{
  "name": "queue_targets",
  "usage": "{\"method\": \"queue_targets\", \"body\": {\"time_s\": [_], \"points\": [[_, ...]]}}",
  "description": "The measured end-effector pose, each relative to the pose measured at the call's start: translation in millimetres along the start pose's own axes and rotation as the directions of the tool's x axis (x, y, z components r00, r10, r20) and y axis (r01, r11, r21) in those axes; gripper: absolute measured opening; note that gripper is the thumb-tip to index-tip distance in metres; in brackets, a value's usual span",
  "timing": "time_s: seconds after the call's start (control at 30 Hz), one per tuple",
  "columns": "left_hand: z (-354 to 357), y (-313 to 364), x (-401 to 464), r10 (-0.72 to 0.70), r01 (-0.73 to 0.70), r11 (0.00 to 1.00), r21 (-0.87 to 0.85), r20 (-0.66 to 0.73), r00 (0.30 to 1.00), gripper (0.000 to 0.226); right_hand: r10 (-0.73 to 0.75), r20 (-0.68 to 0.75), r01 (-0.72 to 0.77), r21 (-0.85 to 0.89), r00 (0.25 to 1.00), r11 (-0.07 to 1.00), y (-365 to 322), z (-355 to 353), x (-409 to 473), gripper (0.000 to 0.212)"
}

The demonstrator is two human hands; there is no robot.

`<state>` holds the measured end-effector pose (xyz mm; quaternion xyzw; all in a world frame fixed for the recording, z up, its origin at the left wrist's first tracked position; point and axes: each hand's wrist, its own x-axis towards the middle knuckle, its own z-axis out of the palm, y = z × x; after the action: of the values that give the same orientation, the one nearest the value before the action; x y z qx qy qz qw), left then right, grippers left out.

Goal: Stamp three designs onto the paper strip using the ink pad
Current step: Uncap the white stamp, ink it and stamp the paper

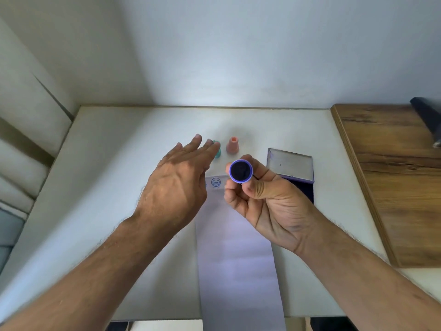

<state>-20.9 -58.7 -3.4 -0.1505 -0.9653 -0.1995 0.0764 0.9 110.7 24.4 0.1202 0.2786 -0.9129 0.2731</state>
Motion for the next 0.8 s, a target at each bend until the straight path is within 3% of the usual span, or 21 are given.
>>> {"method": "queue_targets", "body": {"time_s": [0.17,0.3,0.37,0.43,0.53,0.57,0.67,0.8], "points": [[0,20,-2,0.034,-0.035,0.999,-0.034,-0.018,0.999,0.063,-0.025,-0.058,0.020,-0.084,0.998,0.996,-5,-8,-16,0.026],[1,36,-4,0.089,-0.088,0.996,-0.021,0.034,0.995,0.048,-0.201,-0.219,0.113,-0.357,0.955,0.927,-20,-21,-22,0.030],[0,44,-6,0.102,-0.101,0.995,-0.014,0.073,0.992,0.041,-0.355,-0.298,0.100,-0.625,0.886,0.774,-32,-31,-27,0.024],[-1,53,-8,0.106,-0.104,0.994,-0.023,0.075,0.992,0.039,-0.506,-0.297,0.012,-0.854,0.810,0.521,-44,-42,-34,0.014],[0,63,-9,0.089,-0.088,0.996,-0.021,0.066,0.994,0.045,-0.655,-0.174,-0.179,-0.982,0.735,0.061,-55,-56,-43,0.016],[1,65,-9,0.088,-0.087,0.996,-0.015,0.067,0.994,0.048,-0.679,-0.131,-0.217,-0.975,0.722,-0.043,-56,-57,-46,0.017],[3,69,-8,0.098,-0.097,0.995,-0.011,0.076,0.992,0.052,-0.707,-0.066,-0.286,-0.938,0.704,-0.197,-56,-57,-49,0.019],[6,69,-9,0.117,-0.115,0.993,-0.024,0.106,0.987,0.053,-0.695,-0.071,-0.330,-0.911,0.715,-0.246,-51,-58,-47,0.022]]}}
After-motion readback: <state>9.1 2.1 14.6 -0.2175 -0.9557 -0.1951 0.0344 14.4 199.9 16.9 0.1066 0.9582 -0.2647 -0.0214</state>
